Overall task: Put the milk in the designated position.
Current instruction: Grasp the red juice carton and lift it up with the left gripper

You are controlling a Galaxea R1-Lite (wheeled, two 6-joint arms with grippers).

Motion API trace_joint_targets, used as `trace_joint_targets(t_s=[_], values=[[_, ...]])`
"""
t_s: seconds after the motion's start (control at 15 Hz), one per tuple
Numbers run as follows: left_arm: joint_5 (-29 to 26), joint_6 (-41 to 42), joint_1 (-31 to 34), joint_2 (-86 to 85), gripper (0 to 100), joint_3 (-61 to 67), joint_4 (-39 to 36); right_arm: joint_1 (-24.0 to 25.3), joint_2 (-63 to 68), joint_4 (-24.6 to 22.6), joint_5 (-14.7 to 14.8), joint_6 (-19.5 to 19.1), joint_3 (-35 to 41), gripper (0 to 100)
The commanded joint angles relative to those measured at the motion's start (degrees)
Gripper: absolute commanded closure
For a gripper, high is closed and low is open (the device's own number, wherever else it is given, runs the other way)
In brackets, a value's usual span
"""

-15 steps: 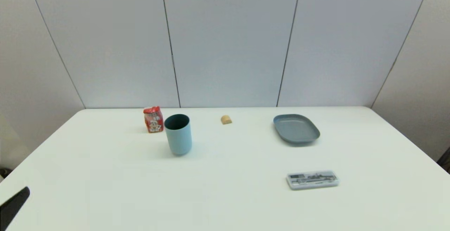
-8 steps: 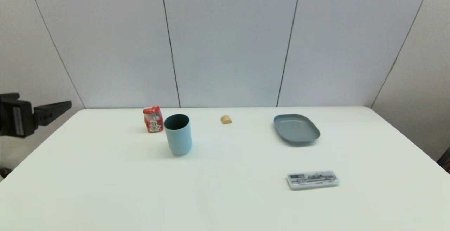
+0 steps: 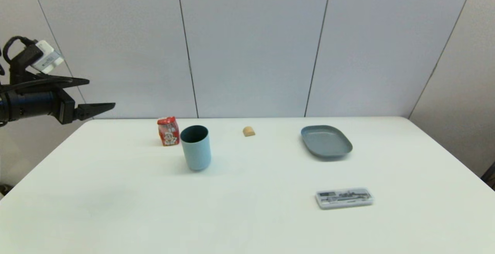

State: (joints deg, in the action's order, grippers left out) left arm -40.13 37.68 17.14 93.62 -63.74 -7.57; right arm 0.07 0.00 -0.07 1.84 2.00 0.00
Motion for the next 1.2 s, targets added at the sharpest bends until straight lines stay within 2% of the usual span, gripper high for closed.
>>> trace_joint_targets(t_s=[0.07,0.13,0.2,0.33,0.53,0.73,1.2], values=[[-18.14,10.31,4.31,10.79,0,-4.99,4.23,0.01,0.09,-0.01,0.00,0.02,0.00,0],[-23.23,13.64,4.57,13.42,0,-6.74,7.65,0.01,0.09,-0.01,0.00,0.02,0.00,0],[-25.96,16.72,4.92,15.27,0,-8.50,11.26,0.01,0.09,-0.01,0.00,0.02,0.00,0],[-27.10,22.26,4.83,20.02,0,-13.95,18.12,0.01,0.09,-0.01,0.00,0.02,0.00,0],[-31.59,29.91,3.78,27.84,0,-23.44,28.05,0.01,0.09,-0.01,0.00,0.02,0.00,0],[-31.85,33.95,2.11,33.55,0,-31.44,37.72,0.01,0.09,-0.01,0.00,0.02,0.00,0],[-30.97,34.56,-3.60,41.46,0,-38.12,38.86,0.01,0.09,-0.01,0.00,0.02,0.00,0]])
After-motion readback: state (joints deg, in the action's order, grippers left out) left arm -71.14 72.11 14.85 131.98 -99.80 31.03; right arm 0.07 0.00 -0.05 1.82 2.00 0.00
